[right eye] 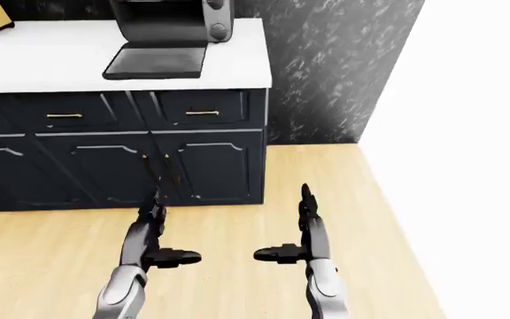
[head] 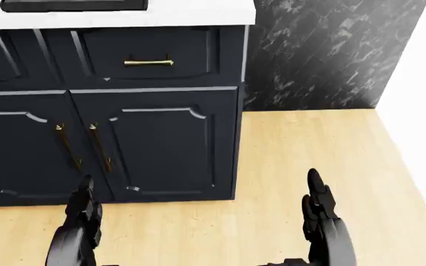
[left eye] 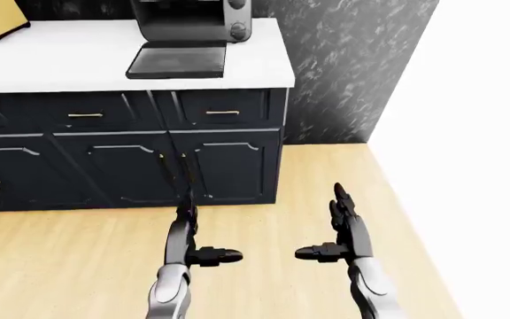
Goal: Close the toaster oven door.
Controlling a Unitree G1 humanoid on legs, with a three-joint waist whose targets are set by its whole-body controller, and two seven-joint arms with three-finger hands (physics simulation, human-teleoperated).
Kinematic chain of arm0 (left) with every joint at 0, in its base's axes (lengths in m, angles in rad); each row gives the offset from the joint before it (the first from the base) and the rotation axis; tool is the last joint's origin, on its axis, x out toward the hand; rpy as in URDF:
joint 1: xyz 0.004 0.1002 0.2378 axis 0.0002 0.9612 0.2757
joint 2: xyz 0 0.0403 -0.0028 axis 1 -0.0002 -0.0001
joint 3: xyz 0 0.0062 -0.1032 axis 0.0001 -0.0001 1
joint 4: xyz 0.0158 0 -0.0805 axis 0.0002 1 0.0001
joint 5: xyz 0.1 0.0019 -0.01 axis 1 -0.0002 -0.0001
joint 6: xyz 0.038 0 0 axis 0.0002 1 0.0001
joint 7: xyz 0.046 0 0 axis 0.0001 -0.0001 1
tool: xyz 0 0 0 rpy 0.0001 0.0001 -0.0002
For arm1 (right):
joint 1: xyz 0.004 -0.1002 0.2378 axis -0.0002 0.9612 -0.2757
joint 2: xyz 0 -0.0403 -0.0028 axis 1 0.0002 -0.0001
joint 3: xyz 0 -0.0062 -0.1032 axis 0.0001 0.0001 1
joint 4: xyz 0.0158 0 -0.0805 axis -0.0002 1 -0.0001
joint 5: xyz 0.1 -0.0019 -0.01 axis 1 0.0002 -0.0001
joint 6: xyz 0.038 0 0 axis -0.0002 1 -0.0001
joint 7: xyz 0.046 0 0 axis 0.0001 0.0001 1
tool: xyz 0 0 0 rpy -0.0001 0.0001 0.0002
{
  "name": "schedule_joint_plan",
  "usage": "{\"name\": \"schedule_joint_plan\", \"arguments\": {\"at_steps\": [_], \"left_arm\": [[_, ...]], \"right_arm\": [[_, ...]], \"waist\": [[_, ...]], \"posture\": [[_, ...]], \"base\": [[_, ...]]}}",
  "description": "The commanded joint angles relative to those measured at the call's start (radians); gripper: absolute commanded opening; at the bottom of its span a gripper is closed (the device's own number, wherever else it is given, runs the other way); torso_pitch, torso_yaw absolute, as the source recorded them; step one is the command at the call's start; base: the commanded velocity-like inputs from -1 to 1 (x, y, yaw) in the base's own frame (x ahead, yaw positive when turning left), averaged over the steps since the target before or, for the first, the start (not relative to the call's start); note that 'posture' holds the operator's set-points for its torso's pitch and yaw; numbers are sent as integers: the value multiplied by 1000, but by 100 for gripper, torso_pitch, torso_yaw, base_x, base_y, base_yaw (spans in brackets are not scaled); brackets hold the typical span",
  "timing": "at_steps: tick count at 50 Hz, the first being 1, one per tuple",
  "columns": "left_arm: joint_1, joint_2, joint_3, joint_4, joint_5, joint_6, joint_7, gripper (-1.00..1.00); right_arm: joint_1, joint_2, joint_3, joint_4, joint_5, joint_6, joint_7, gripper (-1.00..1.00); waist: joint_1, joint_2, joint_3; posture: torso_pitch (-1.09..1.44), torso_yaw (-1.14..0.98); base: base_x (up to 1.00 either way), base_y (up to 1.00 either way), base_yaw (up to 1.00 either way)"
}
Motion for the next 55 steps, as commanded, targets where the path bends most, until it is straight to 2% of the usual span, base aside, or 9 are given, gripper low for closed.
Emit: {"name": "schedule_joint_plan", "arguments": {"at_steps": [1,3,5,7,8,12,28,34,55], "left_arm": [[-26,7,1,-101,-12,-20,-14,100],[-26,10,-1,-112,-9,-24,-29,100],[-42,5,24,-114,-29,25,-5,100],[-44,6,25,-134,-40,51,-3,100],[-44,6,24,-140,-43,55,-3,100],[-61,24,26,-164,-14,-3,-13,100],[-204,86,130,-308,-121,204,10,100],[-293,144,166,-370,-157,301,9,100],[-495,381,319,-259,-218,291,22,100]], "right_arm": [[-27,-5,-4,-98,12,-54,7,100],[-27,-4,-5,-103,16,-48,8,100],[-33,-6,-8,-104,18,-45,8,100],[-36,-7,-11,-106,20,-41,6,100],[-37,-8,-12,-103,19,-42,6,100],[-51,-13,-25,-126,31,-12,3,100],[-182,-73,-109,-296,107,190,-15,100],[-260,-126,-141,-360,112,249,-5,100],[-528,-405,-325,-271,240,345,-14,100]], "waist": [[-2,-8,-1],[7,0,-62],[5,-7,-16],[7,-7,-70],[7,-7,-76],[8,-5,-78],[8,-3,-94],[8,-3,-88],[8,-2,-69]], "posture": [[0,0],[0,0],[0,0],[0,0],[0,0],[0,0],[0,0],[0,0],[0,0]], "base": [[0,0,0],[0,0,0],[0,0,0],[0,0,0],[0,0,0],[0,0,0],[0,0,0],[0,0,0],[0,0,0]]}}
